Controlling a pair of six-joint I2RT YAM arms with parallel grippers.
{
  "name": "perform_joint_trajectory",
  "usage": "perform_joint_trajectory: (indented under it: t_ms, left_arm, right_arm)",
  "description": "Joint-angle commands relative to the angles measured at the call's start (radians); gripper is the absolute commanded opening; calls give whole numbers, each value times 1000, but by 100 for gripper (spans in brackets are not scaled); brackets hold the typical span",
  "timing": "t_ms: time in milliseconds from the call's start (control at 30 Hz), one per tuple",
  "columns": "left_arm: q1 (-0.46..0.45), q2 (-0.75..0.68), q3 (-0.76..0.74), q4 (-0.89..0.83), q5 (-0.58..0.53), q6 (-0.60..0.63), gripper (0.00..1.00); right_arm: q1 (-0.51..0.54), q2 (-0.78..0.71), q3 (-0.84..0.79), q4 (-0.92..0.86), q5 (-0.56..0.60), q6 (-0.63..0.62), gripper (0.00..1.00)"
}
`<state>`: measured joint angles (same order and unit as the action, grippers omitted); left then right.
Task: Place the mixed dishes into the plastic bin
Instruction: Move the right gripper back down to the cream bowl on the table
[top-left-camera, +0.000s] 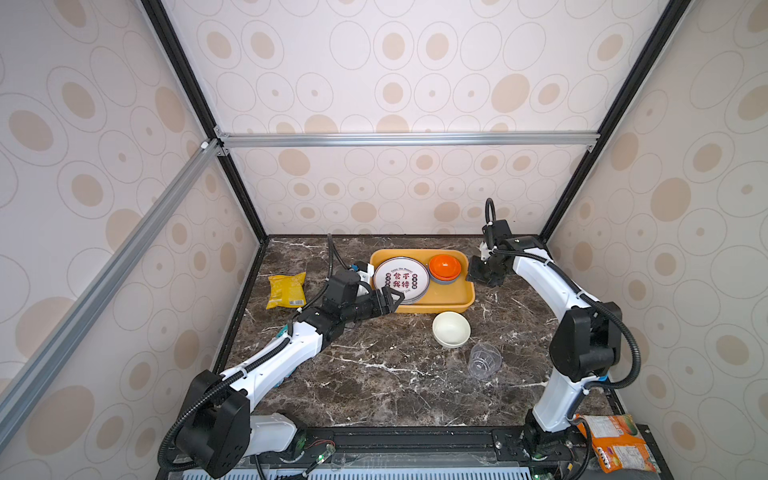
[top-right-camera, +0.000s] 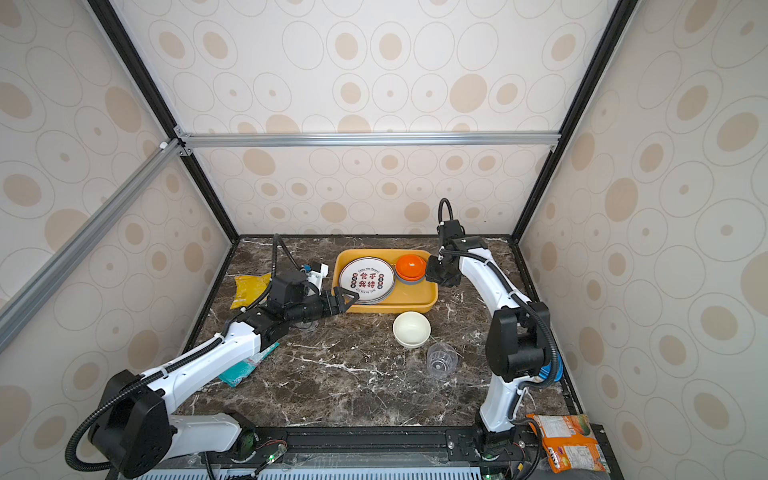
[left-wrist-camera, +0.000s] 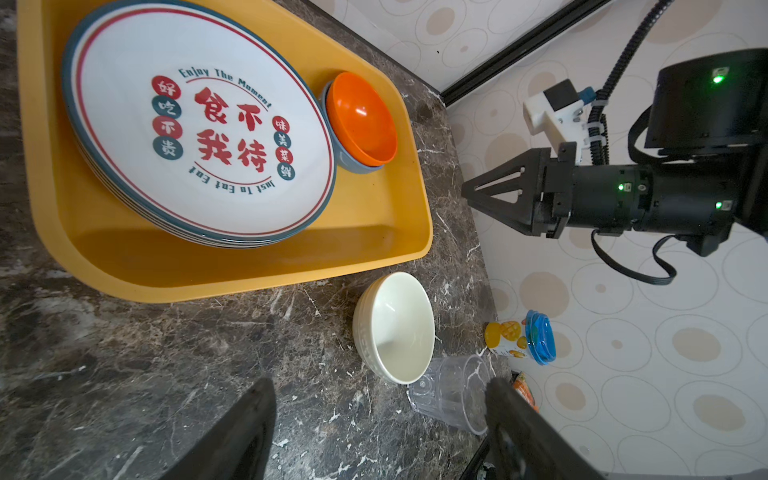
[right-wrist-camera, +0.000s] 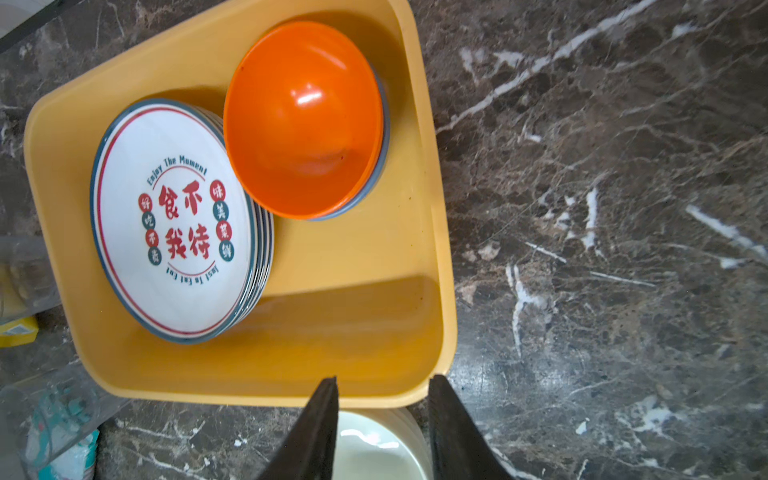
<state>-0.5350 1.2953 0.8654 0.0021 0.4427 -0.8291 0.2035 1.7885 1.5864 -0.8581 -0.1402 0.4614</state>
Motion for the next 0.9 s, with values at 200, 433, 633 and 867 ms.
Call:
perform_joint_trajectory:
  t_ms: [200, 433, 633, 867]
  left_arm:
    - [-64, -2, 6, -47, 22, 57, 79]
    - [-102, 7, 4, -70, 60, 86, 79]
    - [-135, 25, 8, -94, 56, 117, 79]
    - [-176, 57, 6, -92, 62, 141, 79]
  right_arm:
    - [5, -207, -204, 13, -82, -28, 40]
    - [4, -301, -310, 6, -105, -43, 41]
    - [5, -337, -384, 29, -125, -45, 42]
    - [5, -330, -446, 63, -129, -46, 42]
